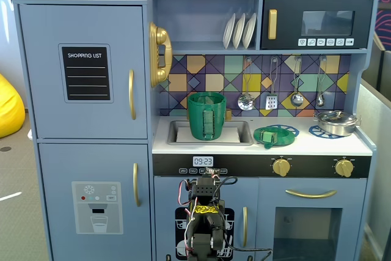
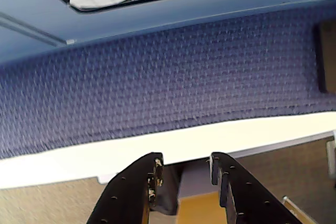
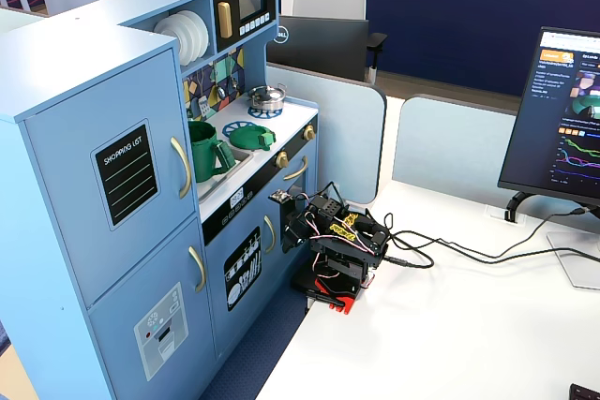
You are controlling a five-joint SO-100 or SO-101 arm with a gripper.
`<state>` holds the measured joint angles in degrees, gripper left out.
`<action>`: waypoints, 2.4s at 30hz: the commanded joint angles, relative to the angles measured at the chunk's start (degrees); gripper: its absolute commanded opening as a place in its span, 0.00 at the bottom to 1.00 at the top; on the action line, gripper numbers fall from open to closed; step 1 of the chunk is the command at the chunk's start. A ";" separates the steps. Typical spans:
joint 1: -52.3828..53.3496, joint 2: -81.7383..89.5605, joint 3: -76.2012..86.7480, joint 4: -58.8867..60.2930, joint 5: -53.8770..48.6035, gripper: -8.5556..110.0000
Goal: Pick up the lid from the counter and put it on the green recipient
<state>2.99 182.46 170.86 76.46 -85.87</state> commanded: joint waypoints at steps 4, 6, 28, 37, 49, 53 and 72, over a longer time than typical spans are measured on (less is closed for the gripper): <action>7.47 -8.44 -10.81 -8.96 -3.52 0.07; 10.20 -13.62 -17.58 -13.18 -4.75 0.07; 34.54 -38.76 -34.37 -77.17 -7.82 0.41; 33.93 -50.54 -42.28 -80.68 -8.00 0.41; 29.53 -62.67 -51.50 -81.04 -8.96 0.38; 28.56 -66.36 -54.49 -82.00 -9.58 0.37; 28.48 -68.91 -55.63 -79.28 -11.69 0.07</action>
<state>32.26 111.80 117.51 -2.90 -97.21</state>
